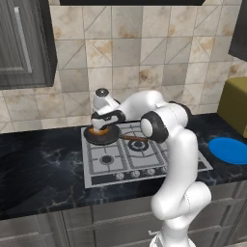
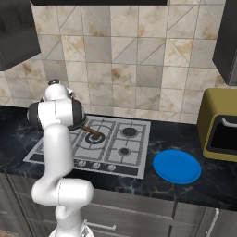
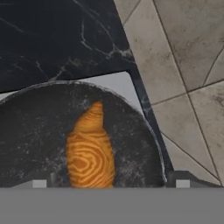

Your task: Pick the croissant and place it on the pan. Then turn on the stove to warm the croissant.

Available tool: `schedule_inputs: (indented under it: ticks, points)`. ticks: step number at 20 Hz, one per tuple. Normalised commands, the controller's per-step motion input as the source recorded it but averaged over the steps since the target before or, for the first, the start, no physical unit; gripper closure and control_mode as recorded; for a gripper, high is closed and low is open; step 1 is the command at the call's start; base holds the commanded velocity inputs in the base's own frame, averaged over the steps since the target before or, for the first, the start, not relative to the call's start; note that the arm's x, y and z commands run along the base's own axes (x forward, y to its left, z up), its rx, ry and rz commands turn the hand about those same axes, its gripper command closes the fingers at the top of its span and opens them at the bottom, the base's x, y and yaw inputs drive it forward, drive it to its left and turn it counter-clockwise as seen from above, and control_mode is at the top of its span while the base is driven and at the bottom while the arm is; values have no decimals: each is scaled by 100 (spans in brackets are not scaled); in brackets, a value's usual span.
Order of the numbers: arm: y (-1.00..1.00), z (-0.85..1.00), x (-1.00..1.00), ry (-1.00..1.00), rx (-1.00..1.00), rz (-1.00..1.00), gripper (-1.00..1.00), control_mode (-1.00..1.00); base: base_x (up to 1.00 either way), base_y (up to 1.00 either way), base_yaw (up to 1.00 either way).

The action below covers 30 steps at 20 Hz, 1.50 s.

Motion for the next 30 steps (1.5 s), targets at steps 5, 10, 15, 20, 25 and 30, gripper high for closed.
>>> schedule_inputs:
  ticks: [5, 10, 15, 20, 25, 30]
  points:
    - [1, 37, -25, -4, 0, 0, -100, -100, 0, 0, 0]
    - [0, 50, -32, -7, 0, -3, -100, -100, 0, 0, 0]
    - [7, 64, -48, -11, 0, -12, -100, -100, 0, 0, 0]
    - [9, 42, -41, -3, 0, -20, -100, -100, 0, 0, 0]
    - [3, 14, -81, 0, 4, -33, -100, -100, 0, 0, 0]
    - [0, 42, -64, -2, 4, -41, -100, -100, 0, 0, 0]
